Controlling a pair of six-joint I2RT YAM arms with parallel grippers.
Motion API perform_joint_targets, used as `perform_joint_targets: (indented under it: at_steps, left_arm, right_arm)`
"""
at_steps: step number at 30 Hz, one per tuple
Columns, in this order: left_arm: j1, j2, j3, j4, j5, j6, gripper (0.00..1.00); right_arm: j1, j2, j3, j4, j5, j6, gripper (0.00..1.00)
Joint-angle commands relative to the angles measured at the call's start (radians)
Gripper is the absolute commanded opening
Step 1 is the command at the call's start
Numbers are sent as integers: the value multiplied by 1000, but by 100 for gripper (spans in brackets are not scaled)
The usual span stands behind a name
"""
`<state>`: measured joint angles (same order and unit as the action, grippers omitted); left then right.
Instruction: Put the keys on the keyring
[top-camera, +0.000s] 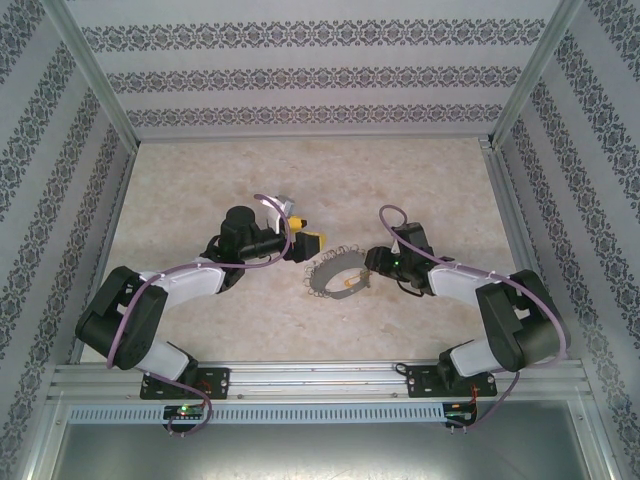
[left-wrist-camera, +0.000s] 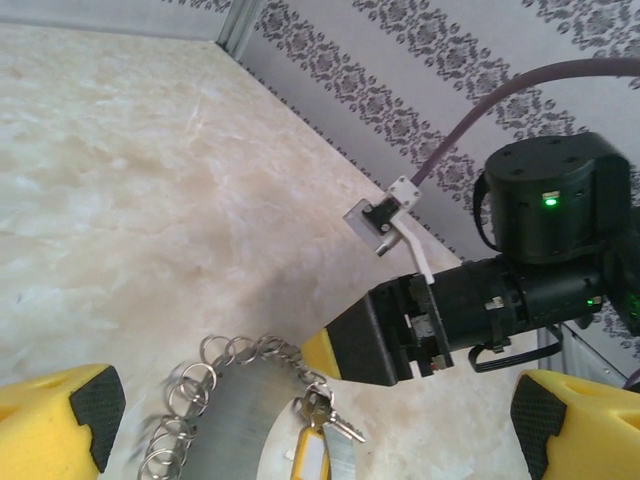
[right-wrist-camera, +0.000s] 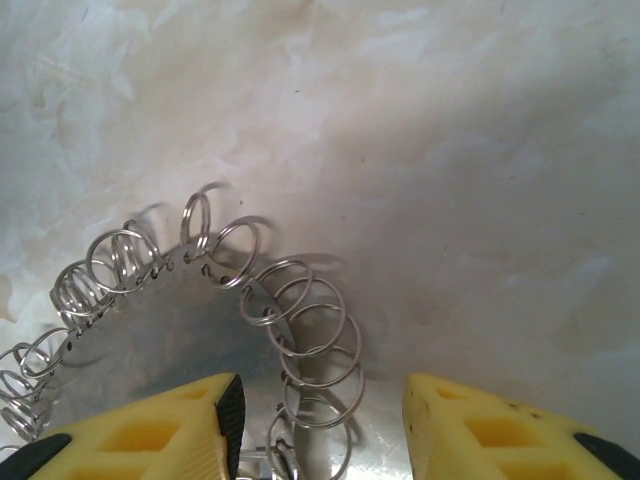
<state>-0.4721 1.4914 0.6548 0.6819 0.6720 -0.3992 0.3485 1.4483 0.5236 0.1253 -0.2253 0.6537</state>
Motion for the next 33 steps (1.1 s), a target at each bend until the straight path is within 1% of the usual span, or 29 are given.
perform_joint_targets:
  at_steps: [1, 12, 14, 20, 22, 25, 29, 33]
  left_arm:
    - [-11, -19, 31, -64, -38, 40, 100]
    - [-11, -29, 41, -94, -43, 68, 100]
    - [-11, -29, 46, -108, -46, 73, 100]
    - [-11, -36, 53, -133, -59, 88, 100]
    - [-12, -35, 52, -129, -58, 88, 100]
    - [-12, -34, 55, -138, -57, 97, 100]
    - [-11, -22, 57, -133, -51, 92, 100]
    - [-12, -19, 53, -127, -61, 92, 100]
  right_arm:
    - [25, -8, -20, 26, 8, 22, 45]
    - [50, 42, -17, 16, 19, 13, 43]
    - [52, 61, -13, 28, 19, 10, 39]
    - [52, 73, -1, 22, 12, 3, 19]
    - [52, 63, 3, 14, 2, 4, 18]
    - [55, 34, -2, 20, -3, 4, 4]
    - [52, -13, 0, 6, -25, 6, 0]
    - [52, -60, 1, 9, -52, -7, 0]
